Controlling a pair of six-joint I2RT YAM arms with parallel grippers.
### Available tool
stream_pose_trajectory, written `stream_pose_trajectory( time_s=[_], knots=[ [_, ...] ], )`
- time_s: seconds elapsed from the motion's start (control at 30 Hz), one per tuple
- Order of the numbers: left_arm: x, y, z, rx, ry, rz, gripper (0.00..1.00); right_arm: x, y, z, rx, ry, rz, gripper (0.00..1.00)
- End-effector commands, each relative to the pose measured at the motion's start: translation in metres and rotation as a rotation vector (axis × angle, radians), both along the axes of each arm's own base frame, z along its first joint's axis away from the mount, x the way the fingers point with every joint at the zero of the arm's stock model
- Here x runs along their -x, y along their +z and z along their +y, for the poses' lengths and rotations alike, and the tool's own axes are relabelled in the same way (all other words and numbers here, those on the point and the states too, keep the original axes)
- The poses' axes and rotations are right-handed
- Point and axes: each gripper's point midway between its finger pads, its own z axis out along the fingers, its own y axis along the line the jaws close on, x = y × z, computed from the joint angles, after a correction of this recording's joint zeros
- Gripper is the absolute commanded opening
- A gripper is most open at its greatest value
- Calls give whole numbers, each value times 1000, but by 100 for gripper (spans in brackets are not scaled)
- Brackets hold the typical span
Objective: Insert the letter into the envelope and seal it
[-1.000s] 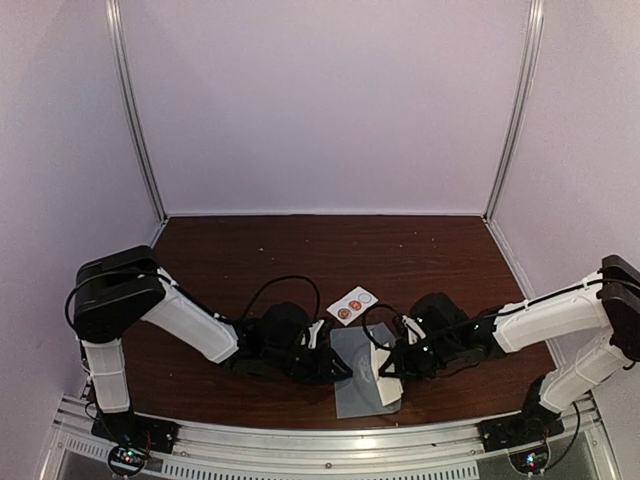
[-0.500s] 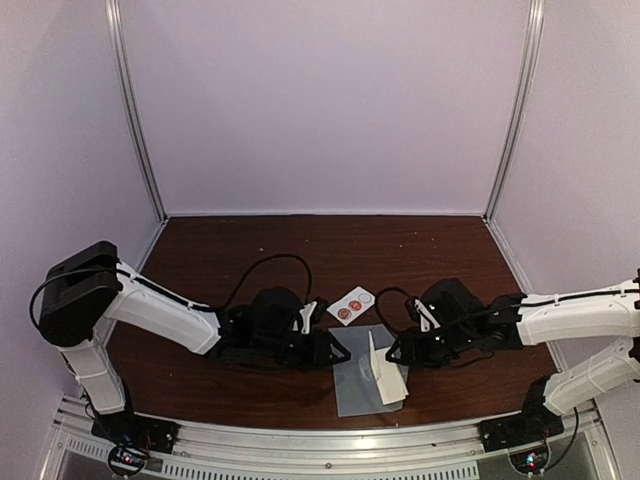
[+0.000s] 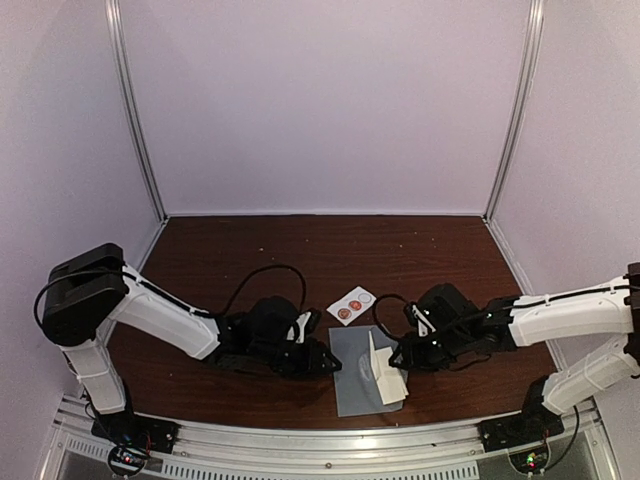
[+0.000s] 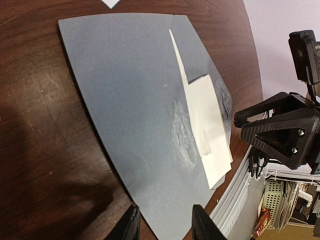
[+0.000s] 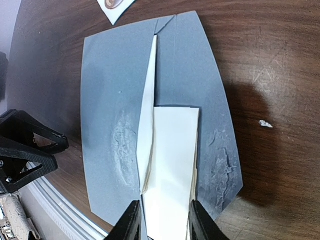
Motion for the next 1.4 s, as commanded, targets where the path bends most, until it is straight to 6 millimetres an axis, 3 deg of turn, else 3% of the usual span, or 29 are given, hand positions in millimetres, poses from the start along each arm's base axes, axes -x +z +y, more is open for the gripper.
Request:
stream_pose_trajectory(
  time_s=[0.0,0.2,0.57,1.37],
  knots=[
    [4,-5,-5,22,-13,15,37,1,-11,-4,30,-3,-6,34],
    [5,-10,-8,17,-21,26,27,2,-21,-7,55,-1,6,32],
    [8,-20,-9,17,-33,53,21,6,-31,-4,54,16,25,26],
    [11,-25,-11,18,-49,67,16,18,-32,39,-9,98,43,24]
  ],
)
